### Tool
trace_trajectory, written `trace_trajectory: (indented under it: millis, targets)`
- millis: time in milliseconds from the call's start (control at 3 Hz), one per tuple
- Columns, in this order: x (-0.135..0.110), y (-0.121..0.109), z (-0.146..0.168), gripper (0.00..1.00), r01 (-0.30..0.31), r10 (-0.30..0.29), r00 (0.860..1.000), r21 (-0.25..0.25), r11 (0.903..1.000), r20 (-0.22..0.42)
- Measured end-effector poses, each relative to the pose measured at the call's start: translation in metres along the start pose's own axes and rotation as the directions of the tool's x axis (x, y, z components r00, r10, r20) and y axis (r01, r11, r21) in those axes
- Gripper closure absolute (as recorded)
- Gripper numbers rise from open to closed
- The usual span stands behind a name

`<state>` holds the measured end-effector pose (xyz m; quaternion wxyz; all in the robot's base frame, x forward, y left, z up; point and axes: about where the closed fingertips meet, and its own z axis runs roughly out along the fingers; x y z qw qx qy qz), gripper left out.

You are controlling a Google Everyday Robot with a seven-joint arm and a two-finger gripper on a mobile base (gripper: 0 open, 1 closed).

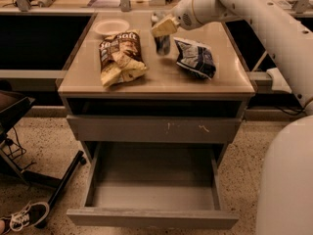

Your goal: Pick redbull can from middle drawer and place on counter

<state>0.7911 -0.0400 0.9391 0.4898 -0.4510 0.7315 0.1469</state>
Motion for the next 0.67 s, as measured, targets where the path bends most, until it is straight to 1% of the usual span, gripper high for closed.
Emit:
trace_trajectory:
  millis: [333, 667]
  targets:
    - [0.0000, 0.0000, 0.0000, 0.00, 0.000, 0.000, 1.000, 0.000, 1.0000, 0.000]
    - [0.0000, 0.0000, 0.0000, 0.00, 0.000, 0.000, 1.000, 0.000, 1.0000, 0.000]
